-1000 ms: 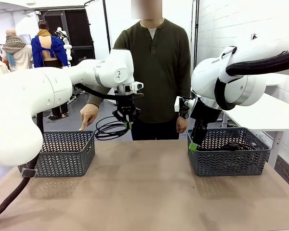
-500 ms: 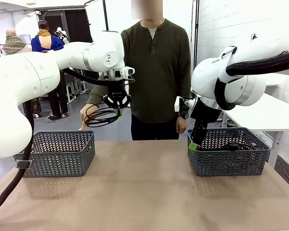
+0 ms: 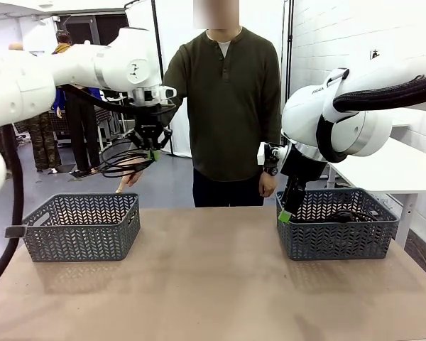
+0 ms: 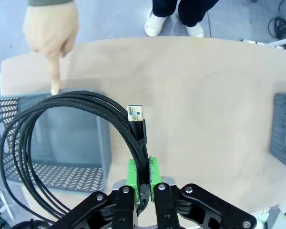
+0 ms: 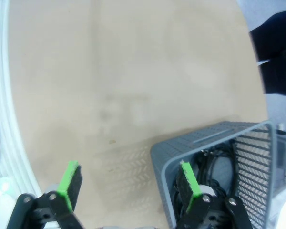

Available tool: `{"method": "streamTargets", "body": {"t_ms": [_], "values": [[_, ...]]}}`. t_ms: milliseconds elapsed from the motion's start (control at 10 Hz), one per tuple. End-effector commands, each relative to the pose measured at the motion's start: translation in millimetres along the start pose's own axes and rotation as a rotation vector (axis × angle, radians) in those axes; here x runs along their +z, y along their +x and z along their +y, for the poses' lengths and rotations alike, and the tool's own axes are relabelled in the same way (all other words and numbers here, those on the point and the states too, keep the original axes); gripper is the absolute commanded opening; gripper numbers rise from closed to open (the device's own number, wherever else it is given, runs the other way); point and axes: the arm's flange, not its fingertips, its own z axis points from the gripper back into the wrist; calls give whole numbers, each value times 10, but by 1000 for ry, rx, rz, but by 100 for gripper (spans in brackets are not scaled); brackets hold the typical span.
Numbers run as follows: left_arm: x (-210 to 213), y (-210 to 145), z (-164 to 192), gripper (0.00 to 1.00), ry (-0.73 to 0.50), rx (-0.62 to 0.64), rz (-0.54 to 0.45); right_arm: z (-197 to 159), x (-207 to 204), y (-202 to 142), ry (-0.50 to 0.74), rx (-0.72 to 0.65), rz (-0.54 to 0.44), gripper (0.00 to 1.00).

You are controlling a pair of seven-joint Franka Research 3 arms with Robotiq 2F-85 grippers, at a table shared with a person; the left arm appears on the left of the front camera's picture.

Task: Organize the cables according to human instructions.
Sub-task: Pick up a bundle of cables and place it in the basket indicated by the human.

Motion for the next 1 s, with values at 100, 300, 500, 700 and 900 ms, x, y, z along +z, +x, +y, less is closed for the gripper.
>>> {"method": "streamTargets", "body": {"t_ms": [100, 300, 500, 700, 900], "values": [[-124, -586, 532, 0, 7, -5, -24, 7, -6, 1, -2, -4, 3, 100], [-197, -649, 690, 0, 10, 15, -26, 7, -6, 1, -2, -4, 3, 100], [-90, -371, 537, 0, 20, 19, -5, 7, -6, 1, -2, -4, 3, 100], [-90, -371, 537, 0, 20, 19, -5, 7, -6, 1, -2, -4, 3, 100], [-90, -371, 537, 0, 20, 19, -5, 7, -6, 1, -2, -4, 3, 100]]}}
